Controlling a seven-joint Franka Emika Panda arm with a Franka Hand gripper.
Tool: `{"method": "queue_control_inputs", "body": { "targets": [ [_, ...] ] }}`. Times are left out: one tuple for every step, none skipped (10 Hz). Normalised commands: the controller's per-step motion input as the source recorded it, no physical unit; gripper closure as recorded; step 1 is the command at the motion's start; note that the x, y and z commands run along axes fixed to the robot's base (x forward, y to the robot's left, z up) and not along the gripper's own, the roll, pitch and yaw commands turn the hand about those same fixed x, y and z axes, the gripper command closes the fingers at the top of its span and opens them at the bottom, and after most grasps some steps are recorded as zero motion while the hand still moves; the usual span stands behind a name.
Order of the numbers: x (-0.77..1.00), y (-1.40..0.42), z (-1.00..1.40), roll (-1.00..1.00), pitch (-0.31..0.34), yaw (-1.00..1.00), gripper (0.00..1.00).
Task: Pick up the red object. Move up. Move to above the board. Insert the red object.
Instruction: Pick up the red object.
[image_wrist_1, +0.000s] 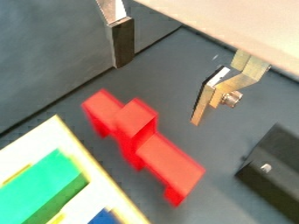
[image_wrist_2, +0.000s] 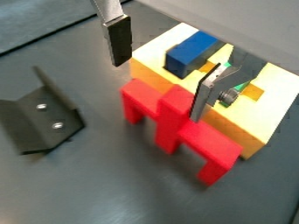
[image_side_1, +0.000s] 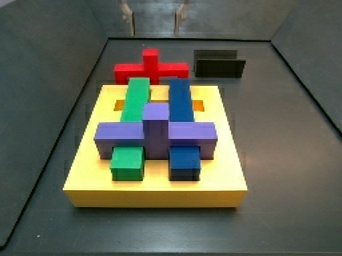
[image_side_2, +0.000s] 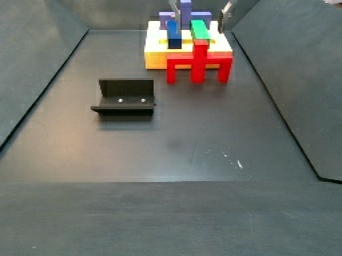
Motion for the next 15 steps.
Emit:
{"method": "queue_control_inputs", "body": {
  "targets": [
    [-0.02, -0.41, -0.19, 0.27, -0.043, 0.16, 0.00],
    [0.00, -0.40, -0.21, 0.36, 0.000, 0.19, 0.00],
    [0.01, -0.27, -0.36, 0.45, 0.000, 0.19, 0.00],
    [0.00, -0.23, -0.41, 0.39, 0.000, 0.14, 0.00],
    [0.00, -0.12, -0.39, 0.29, 0.046, 0.00, 0.00],
    [0.00, 0.00, -0.29, 0.35, 0.114, 0.00, 0.00],
    [0.00, 0.05, -0.05, 0.34, 0.170, 0.00, 0.00],
    [0.00, 0.10, -0.03, 0.33, 0.177, 0.00, 0.00],
    [0.00, 0.14, -0.07, 0.32, 0.184, 0.00, 0.00],
    [0.00, 0.15, 0.00, 0.24, 0.174, 0.00, 0.00],
    [0.03, 0.12, -0.11, 0.24, 0.173, -0.05, 0.00],
    [0.01, 0.08, -0.22, 0.25, 0.170, -0.12, 0.00],
    [0.00, 0.05, -0.30, 0.25, 0.146, -0.16, 0.00],
    [0.00, 0.02, -0.42, 0.25, 0.113, -0.20, 0.00],
    [0.00, 0.00, -0.27, 0.18, 0.076, -0.18, 0.00]
  ]
}}
